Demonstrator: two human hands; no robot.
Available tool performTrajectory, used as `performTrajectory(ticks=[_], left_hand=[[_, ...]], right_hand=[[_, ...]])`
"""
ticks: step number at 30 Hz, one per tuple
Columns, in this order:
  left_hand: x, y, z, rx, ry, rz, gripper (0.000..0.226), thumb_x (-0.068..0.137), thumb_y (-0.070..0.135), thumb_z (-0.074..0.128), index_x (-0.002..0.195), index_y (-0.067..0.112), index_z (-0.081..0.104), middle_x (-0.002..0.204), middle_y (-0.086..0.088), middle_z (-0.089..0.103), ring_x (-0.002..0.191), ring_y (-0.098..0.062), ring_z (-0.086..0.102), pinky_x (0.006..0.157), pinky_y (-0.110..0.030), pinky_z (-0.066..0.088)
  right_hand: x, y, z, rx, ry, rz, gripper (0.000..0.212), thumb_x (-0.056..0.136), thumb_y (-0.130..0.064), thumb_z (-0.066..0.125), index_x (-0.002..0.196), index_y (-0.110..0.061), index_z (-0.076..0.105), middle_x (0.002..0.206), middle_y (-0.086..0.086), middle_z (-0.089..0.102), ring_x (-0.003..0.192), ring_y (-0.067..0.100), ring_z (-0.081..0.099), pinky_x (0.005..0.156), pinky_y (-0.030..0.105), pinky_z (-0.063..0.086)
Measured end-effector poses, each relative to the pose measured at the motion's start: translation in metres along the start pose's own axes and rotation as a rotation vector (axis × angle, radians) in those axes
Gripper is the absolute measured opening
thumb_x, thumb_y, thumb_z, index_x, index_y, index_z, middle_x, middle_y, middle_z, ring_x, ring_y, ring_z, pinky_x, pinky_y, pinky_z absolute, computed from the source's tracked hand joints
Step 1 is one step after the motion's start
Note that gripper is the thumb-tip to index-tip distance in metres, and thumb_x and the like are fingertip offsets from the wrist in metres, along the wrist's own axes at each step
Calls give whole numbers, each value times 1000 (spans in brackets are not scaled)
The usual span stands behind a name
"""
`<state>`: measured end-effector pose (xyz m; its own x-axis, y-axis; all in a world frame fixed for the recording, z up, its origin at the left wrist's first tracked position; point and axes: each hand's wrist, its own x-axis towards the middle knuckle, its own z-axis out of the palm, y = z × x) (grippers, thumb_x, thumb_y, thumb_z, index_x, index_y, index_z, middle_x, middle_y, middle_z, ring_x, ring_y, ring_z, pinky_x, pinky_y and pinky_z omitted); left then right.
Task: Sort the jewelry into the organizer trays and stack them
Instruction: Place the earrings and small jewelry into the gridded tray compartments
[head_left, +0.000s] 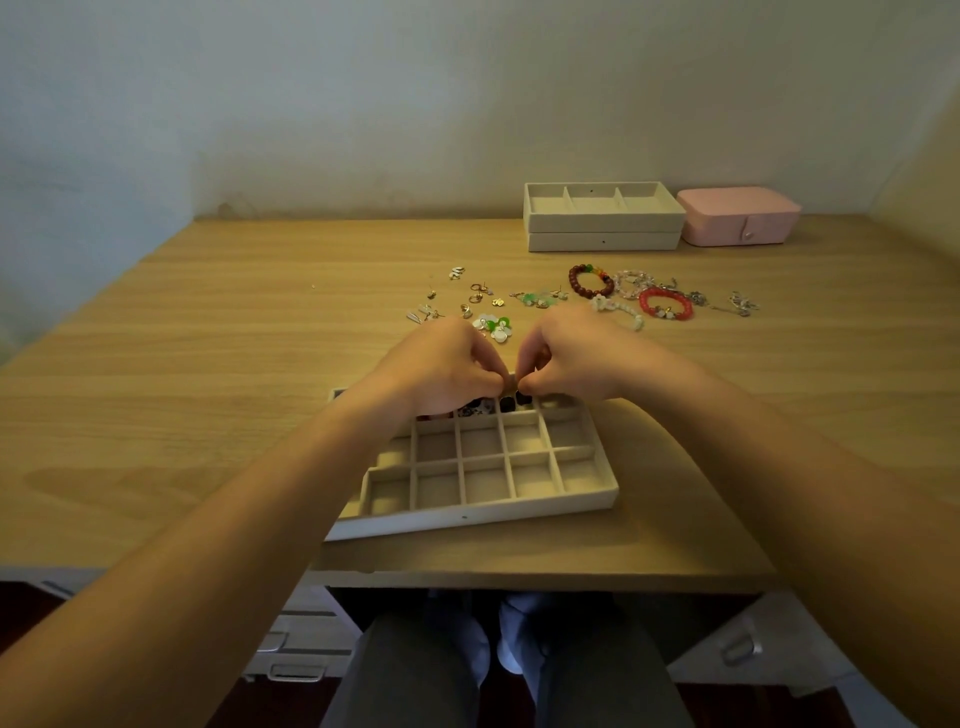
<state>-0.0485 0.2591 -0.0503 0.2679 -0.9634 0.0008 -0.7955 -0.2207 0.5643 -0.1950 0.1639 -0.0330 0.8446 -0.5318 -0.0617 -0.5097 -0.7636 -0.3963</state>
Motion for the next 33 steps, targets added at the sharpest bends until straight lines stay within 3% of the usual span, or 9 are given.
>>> performTrajectory(ticks=[5,8,12,16,20,23,25,31,33], left_hand=[[1,1,-3,-49,-28,-19,10,84,24,73,84,28,82,61,11,68,48,1,54,47,-22,50],[1,1,-5,-77,-51,-30,11,85,23,72,86,28,83,64,10,71,55,-6,58,52,-28,55],[1,1,-7,-83,-67,-17,10,85,23,74,85,29,82,69,7,72,66,-10,60,55,-26,47],[0,1,-9,-73,-71,-20,15,87,21,71,82,31,81,74,7,73,70,-12,60,61,-27,50],[-2,2,-13,-71,-88,-11,19,86,18,67,83,30,81,55,19,59,57,-1,53,51,-17,40],[-2,5,-14,-50,-100,-3,20,88,17,65,84,31,80,58,20,58,58,0,52,52,-17,38],[-3,5,-13,-43,-105,1,22,88,18,65,82,32,80,66,17,60,62,-6,54,55,-20,40],[-2,6,-13,4,-131,7,23,90,19,63,83,33,81,72,10,65,58,-9,53,52,-21,41],[-1,7,-13,12,-136,7,23,90,19,63,83,33,80,79,6,69,65,-14,59,55,-23,46]], right_hand=[[-1,-2,4,-20,14,-8,10,90,-17,74,93,-22,82,73,-16,66,72,2,60,60,17,43],[-3,-3,5,-36,23,-12,11,91,-17,73,95,-21,82,75,-15,68,74,2,61,63,17,49],[-3,-4,3,-83,1,-31,13,94,-21,70,101,-21,82,85,-9,73,80,6,64,76,27,57],[-6,0,-10,-5,15,-41,17,97,-19,65,101,-22,81,78,-21,65,78,-1,61,66,16,47],[-13,2,-15,46,-100,-68,29,95,-9,58,101,-28,79,55,-34,56,61,-16,51,52,5,37],[-13,2,-12,26,-126,-84,31,96,-9,56,106,-27,79,64,-28,58,64,-23,48,56,0,36],[-12,3,-12,16,-120,-85,31,96,-10,56,107,-28,80,74,-26,57,67,-23,48,57,0,35],[-12,4,-11,36,-128,-104,30,95,-11,57,103,-28,81,61,-27,59,64,-17,49,55,4,36],[-12,4,-11,53,-109,-107,28,95,-13,58,102,-28,81,59,-29,58,62,-14,49,53,6,36]])
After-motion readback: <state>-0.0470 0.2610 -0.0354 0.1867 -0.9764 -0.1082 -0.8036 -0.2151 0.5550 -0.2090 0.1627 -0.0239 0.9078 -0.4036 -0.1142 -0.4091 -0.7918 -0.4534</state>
